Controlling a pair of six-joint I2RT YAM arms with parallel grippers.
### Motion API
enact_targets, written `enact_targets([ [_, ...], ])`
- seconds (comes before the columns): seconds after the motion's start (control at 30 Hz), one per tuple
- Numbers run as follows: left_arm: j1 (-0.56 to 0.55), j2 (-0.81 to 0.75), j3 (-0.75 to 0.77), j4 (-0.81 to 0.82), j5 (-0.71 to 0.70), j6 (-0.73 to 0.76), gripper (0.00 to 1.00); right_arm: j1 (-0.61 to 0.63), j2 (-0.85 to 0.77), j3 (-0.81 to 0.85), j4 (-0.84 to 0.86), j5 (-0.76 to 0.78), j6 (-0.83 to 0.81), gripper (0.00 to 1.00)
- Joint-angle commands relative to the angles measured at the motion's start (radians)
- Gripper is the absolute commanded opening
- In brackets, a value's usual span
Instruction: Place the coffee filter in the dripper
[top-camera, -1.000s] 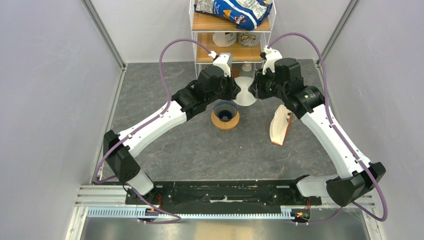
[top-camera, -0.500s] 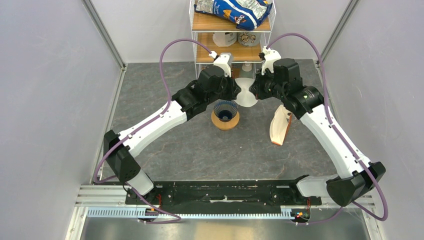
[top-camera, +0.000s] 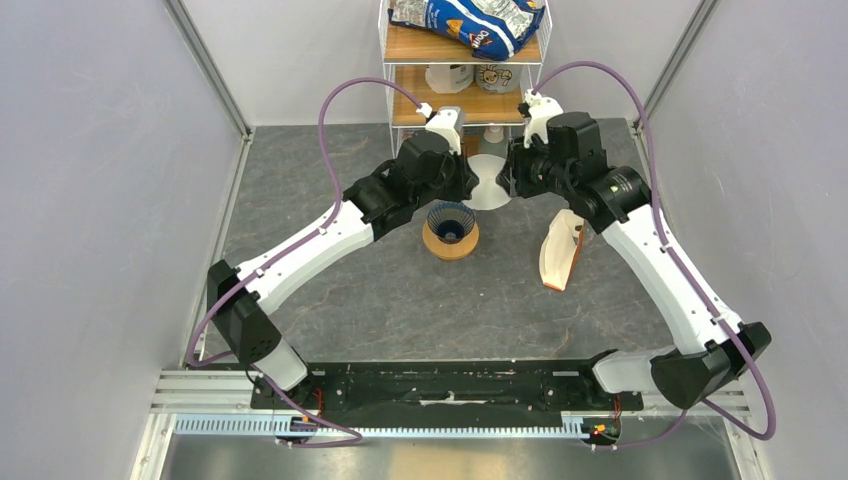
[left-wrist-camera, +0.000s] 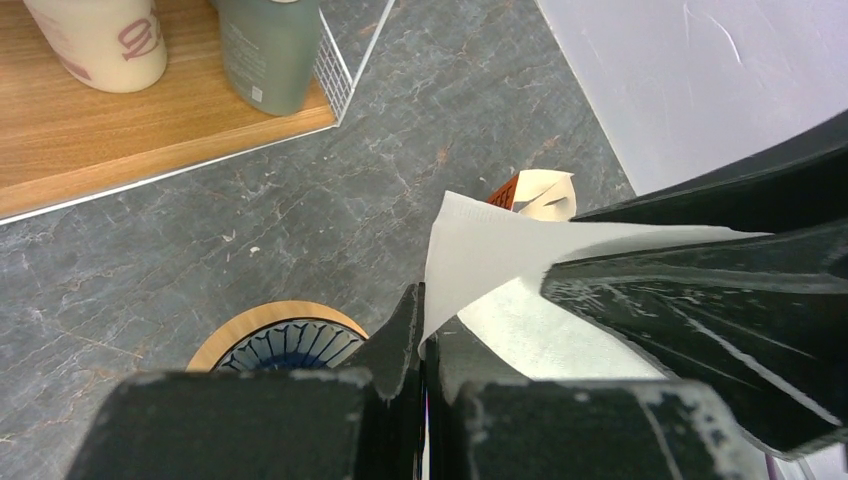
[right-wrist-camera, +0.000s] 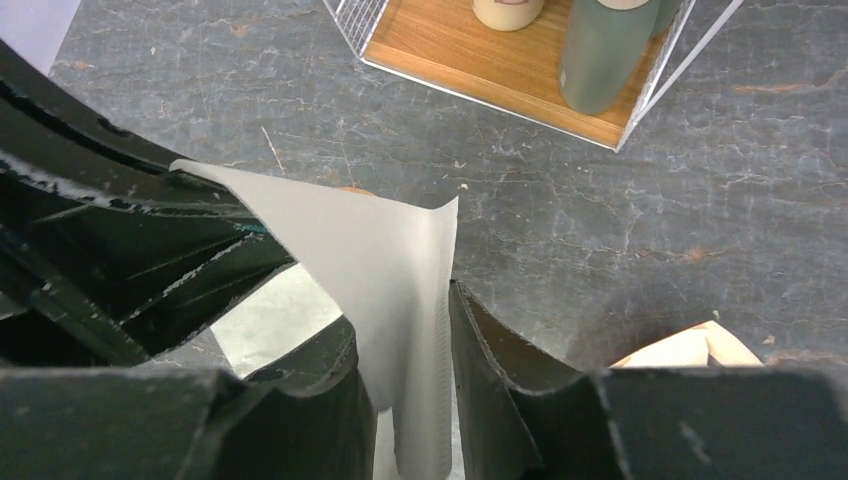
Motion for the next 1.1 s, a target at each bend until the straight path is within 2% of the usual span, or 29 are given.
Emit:
enact_targets([
  [0.0,-0.004,0.000,0.033,0.010,-0.019,-0.024,0.02,0.005,-0.050,0.044,-0.048,0.020,-0.038,0.36],
  [0.27,-0.005,0.002,0.037,0.010,-0.017,-0.028,0.02,0.004,-0.053,0.032,-0.068,0.028,-0.043,0.25],
  [0.3,-0.004,0.001,0.037,0.008,-0.021,-0.027,0.02,0.005,-0.053,0.035,-0.070,0.027,-0.043,0.28],
  [0.37,-0.004,0.000,0.037,0.005,-0.026,-0.024,0.02,0.005,-0.047,0.047,-0.087,0.028,-0.049,0.46],
  [0.4,-0.004,-0.001,0.036,0.004,-0.027,-0.024,0.02,0.005,-0.046,0.051,-0.093,0.027,-0.050,0.51],
  [0.43,-0.004,-0.004,0.034,0.005,-0.027,-0.023,0.02,0.005,-0.045,0.052,-0.096,0.026,-0.050,0.52],
  [0.73,-0.004,-0.008,0.026,0.013,-0.004,-0.038,0.02,0.006,-0.038,0.044,-0.052,0.030,-0.047,0.19],
  [0.97,-0.004,-0.023,0.020,0.000,0.016,-0.027,0.03,0.005,-0.044,0.050,-0.060,0.003,-0.069,0.00],
  [1.03,-0.005,-0.029,0.023,-0.008,0.045,-0.011,0.20,0.006,-0.048,0.051,-0.064,-0.030,-0.073,0.00],
  [1.07,-0.004,-0.035,0.024,-0.013,0.058,-0.004,0.33,0.004,-0.049,0.055,-0.070,-0.047,-0.073,0.00],
])
